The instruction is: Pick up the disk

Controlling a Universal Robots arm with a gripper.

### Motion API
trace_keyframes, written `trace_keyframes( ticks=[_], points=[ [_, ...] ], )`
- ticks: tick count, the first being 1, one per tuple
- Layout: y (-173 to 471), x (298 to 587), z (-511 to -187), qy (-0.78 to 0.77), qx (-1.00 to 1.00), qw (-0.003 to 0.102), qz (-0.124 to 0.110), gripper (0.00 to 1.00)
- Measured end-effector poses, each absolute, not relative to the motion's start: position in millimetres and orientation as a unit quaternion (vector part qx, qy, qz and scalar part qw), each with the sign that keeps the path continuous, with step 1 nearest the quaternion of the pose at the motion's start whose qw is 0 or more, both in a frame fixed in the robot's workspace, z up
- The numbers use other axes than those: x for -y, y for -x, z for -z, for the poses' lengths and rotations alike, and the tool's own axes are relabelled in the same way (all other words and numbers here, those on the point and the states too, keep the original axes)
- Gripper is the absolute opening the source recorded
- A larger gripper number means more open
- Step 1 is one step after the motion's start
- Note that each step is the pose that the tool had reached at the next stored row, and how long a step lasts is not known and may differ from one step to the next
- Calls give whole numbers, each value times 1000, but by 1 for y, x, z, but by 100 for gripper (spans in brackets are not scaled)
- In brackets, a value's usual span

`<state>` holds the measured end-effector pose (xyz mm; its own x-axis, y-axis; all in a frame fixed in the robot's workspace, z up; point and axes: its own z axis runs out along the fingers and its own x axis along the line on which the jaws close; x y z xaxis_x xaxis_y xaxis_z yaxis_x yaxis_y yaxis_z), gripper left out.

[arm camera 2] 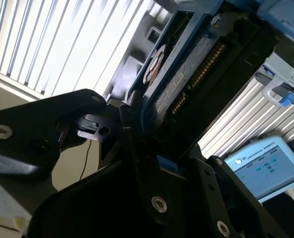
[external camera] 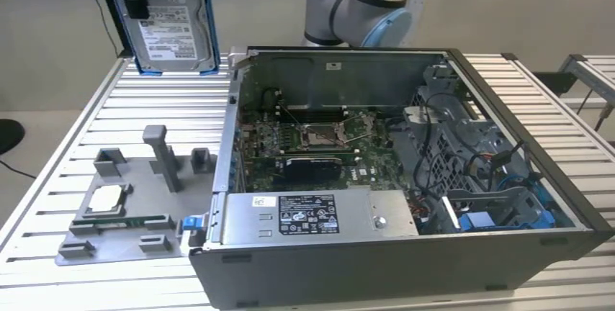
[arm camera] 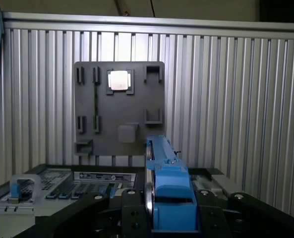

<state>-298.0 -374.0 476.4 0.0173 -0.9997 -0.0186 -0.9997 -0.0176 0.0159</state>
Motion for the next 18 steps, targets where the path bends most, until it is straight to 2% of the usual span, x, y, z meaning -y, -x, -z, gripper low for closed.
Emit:
trace_keyframes(
  ticks=[18],
  points=[
    [216,374,-476,713,-701,0,-13,0]
  ],
)
